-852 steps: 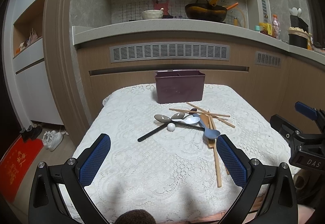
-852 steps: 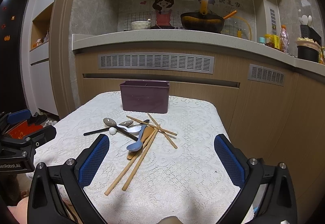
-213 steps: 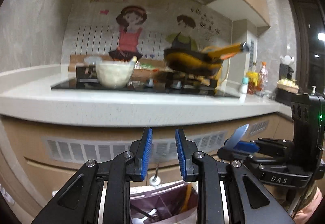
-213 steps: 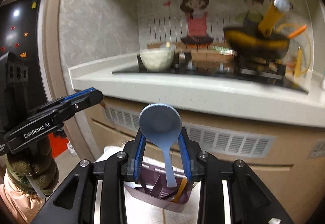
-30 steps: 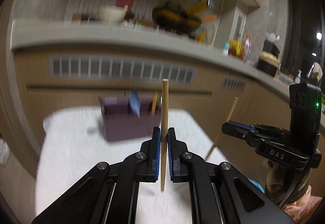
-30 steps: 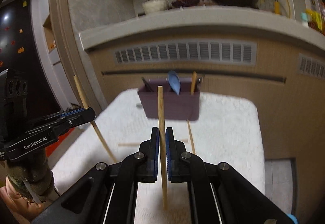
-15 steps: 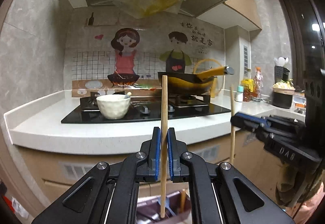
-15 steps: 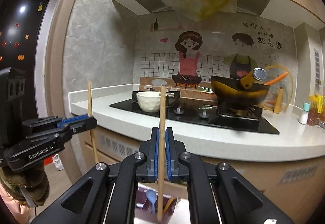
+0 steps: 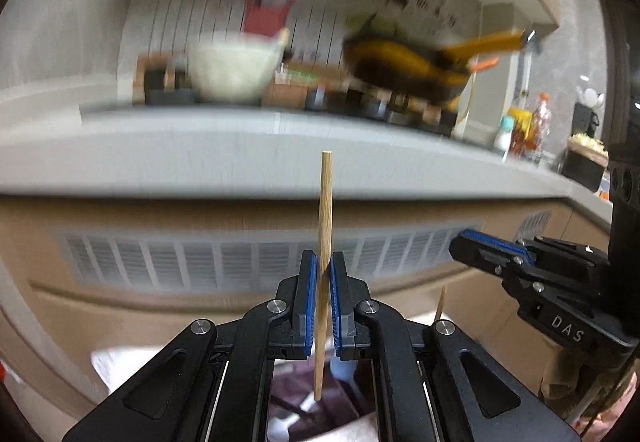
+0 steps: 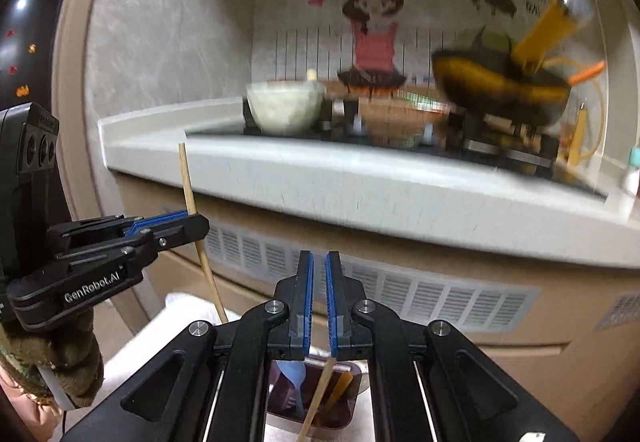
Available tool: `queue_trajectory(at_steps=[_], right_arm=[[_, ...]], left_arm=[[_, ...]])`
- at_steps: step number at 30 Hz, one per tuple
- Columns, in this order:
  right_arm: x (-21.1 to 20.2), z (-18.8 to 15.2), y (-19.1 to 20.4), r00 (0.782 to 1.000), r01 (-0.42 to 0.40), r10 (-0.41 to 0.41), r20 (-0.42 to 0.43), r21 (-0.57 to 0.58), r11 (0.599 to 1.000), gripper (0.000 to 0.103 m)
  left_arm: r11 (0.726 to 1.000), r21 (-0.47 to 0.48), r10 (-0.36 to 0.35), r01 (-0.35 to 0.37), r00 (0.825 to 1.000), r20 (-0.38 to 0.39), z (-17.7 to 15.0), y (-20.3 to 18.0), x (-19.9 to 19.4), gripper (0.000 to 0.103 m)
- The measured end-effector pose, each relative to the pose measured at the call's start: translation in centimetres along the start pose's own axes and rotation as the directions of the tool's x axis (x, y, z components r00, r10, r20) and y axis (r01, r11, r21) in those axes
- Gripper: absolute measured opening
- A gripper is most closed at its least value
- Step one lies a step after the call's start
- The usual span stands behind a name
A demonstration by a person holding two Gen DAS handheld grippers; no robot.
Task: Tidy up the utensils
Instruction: 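Lower the chopsticks into the purple caddy and open both grippers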
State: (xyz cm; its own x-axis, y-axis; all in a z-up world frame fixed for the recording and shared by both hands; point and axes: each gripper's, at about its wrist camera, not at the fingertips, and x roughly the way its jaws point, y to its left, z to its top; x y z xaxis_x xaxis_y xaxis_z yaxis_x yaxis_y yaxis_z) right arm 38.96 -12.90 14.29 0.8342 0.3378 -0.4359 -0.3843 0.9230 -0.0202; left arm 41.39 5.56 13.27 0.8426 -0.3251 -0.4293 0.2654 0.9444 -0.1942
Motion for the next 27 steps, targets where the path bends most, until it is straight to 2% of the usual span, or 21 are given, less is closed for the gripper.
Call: queue_trajectory(at_steps=[2, 7, 16, 17, 20, 22, 25, 27], right_arm=[[1.5, -1.1, -0.4, 0.999, -0.013, 0.014, -0.039, 0.024, 1.0, 0.007], [2.7, -2.9, -1.3, 0.996, -0.035, 0.038, -0.082, 0.045, 0.998, 0.007], [0.9, -6.4, -2.6, 0.989, -0.018, 0.024, -0.148, 0.038, 0.999, 0.008], [0.6, -7.4, -2.8, 0.984, -0.019, 0.024, -0.174, 0.034, 0.999, 0.011], [0.4, -10.4, -3.1, 0.971, 0.019, -0.013, -0.239, 0.026, 0.999, 0.042], [0.8, -12.5, -3.2, 0.955, 0.033, -0.024, -0.294, 0.024, 0.999, 0.045], [2.0, -16.0, -4.1, 0.918, 0.055, -0.021, -0.396, 0.074, 0.996, 0.045], [2.9, -17.7, -4.6, 0.895, 0.079, -0.024, -0.446, 0.106, 0.991, 0.054]], left_arm=[[1.0, -0.019, -0.017, 0.016, 0.998, -0.062, -1.8, 0.5, 1.8, 0.007], [0.999, -0.042, -0.028, 0.022, 0.986, -0.163, -5.6, 1.1, 5.0, 0.007], [0.998, -0.062, -0.022, 0.01, 0.982, -0.186, -7.6, 1.0, 4.6, 0.009], [0.997, -0.071, -0.019, 0.006, 0.984, -0.179, -7.5, 1.0, 4.2, 0.009], [0.997, -0.083, -0.003, -0.009, 0.99, -0.141, -6.7, 1.5, 2.2, 0.012], [0.996, -0.084, 0.008, -0.018, 0.994, -0.112, -6.4, 1.6, 0.6, 0.021], [0.996, -0.074, 0.054, -0.058, 0.997, -0.057, -6.2, 1.6, -2.0, 0.034], [0.994, -0.07, 0.084, -0.085, 0.996, -0.021, -6.2, 1.5, -3.7, 0.043]])
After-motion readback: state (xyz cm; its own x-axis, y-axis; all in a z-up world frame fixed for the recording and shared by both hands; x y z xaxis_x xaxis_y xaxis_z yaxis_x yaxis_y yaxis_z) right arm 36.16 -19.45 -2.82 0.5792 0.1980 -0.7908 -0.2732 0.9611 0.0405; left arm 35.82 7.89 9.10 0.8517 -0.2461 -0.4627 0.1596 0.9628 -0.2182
